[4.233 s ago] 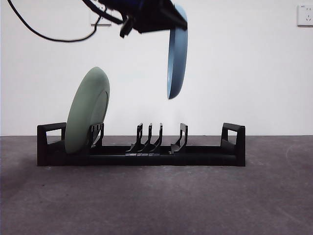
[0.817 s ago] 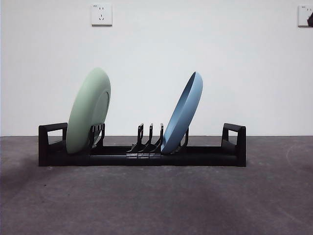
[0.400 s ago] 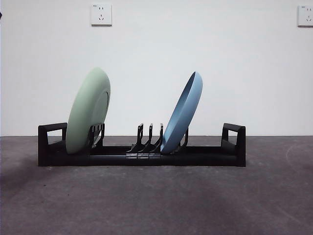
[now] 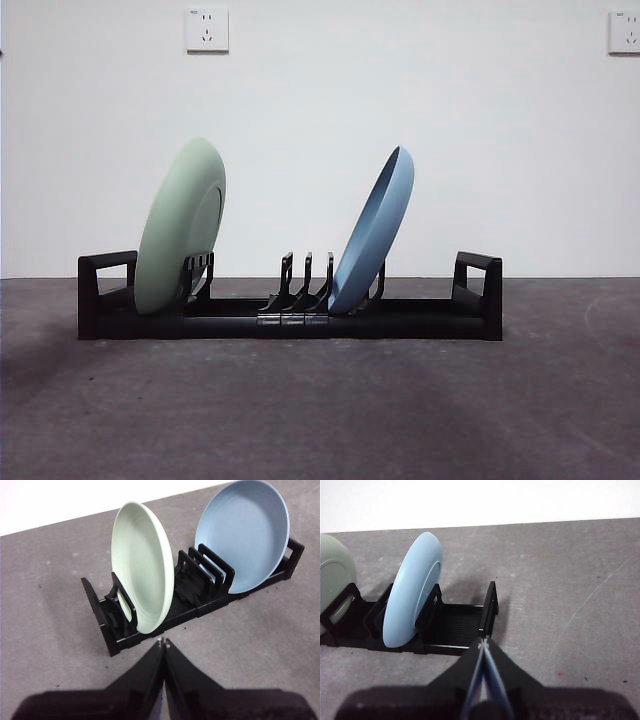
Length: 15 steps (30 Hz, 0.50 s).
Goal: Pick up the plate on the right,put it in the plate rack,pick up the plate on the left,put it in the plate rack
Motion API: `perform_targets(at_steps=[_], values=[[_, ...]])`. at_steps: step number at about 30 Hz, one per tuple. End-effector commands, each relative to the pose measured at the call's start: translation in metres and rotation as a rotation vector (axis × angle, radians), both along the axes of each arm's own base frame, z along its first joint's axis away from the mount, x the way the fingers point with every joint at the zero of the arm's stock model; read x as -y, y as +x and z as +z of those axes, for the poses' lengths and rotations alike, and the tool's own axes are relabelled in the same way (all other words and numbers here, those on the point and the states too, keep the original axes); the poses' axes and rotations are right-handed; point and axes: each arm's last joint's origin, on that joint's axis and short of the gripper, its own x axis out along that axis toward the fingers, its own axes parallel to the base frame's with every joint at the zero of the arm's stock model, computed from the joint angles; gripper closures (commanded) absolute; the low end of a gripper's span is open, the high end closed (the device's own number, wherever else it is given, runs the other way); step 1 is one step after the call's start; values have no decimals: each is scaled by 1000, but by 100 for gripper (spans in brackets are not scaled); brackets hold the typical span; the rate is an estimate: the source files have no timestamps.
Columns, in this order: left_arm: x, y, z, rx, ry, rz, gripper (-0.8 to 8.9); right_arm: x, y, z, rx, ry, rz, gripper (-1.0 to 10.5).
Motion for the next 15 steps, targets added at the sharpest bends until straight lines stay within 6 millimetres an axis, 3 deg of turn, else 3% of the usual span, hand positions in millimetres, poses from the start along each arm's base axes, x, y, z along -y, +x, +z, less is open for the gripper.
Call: perform_targets(at_steps=[1,5,15], values=[[-5,-5,1,48,5,13,817,0,0,-1,1,9,-5,944],[-13,-7,-12,114,-15,80,817,0,0,-1,1,9,-5,944],[-27,-13,-86,216,-41,203,817,0,0,-1,1,9,-4,944]])
